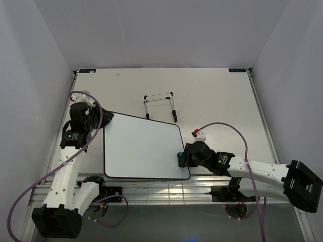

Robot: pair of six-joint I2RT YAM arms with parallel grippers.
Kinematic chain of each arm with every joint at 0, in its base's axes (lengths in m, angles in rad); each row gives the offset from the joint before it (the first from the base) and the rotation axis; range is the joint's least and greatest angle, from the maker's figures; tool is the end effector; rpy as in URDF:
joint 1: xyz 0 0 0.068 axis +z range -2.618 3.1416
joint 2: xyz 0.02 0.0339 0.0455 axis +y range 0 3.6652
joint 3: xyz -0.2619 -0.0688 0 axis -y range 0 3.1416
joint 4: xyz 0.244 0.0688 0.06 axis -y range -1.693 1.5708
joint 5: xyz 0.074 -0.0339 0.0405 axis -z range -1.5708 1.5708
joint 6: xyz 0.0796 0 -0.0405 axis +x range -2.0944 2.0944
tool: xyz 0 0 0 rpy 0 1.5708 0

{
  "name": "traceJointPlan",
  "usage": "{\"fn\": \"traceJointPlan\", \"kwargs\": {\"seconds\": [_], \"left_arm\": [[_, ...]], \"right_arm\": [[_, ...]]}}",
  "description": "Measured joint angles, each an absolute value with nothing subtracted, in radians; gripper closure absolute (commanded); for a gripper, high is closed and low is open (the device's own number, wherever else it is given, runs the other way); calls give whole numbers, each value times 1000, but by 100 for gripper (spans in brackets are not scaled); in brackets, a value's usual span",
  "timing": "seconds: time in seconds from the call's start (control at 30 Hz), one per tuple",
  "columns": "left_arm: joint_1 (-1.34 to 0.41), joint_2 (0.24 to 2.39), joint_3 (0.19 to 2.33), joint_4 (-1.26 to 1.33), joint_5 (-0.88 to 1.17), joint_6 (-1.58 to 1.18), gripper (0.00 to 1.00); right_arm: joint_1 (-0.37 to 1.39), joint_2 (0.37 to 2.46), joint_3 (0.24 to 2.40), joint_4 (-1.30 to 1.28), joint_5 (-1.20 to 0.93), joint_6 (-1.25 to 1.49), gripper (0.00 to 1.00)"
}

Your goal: Erase the whiteboard

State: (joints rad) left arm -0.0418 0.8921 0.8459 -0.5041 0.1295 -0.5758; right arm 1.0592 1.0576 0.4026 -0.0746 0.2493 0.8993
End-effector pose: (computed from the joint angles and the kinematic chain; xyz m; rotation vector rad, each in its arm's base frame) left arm 0.2318 -0.0200 0.2861 -0.4933 2.1001 -0.4999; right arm 0.1318 0.1945 0.1399 -0.0571 2.3836 0.7175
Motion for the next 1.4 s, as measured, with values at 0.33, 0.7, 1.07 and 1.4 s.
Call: {"fn": "traceJointPlan", "kwargs": {"seconds": [0.33, 0.7, 1.07, 1.4], "left_arm": [[-42, 888, 846, -504, 130, -576, 100], [-44, 888, 846, -506, 123, -579, 100], [-44, 886, 846, -512, 123, -577, 100], [-50, 886, 850, -512, 120, -581, 100]], "right_arm": [[1088, 1051, 443, -143, 280, 892, 92], [1266, 1312, 826, -65, 203, 831, 92], [1249, 1111, 536, -44, 329, 943, 92], [1100, 684, 213, -313, 363, 1077, 92]]}}
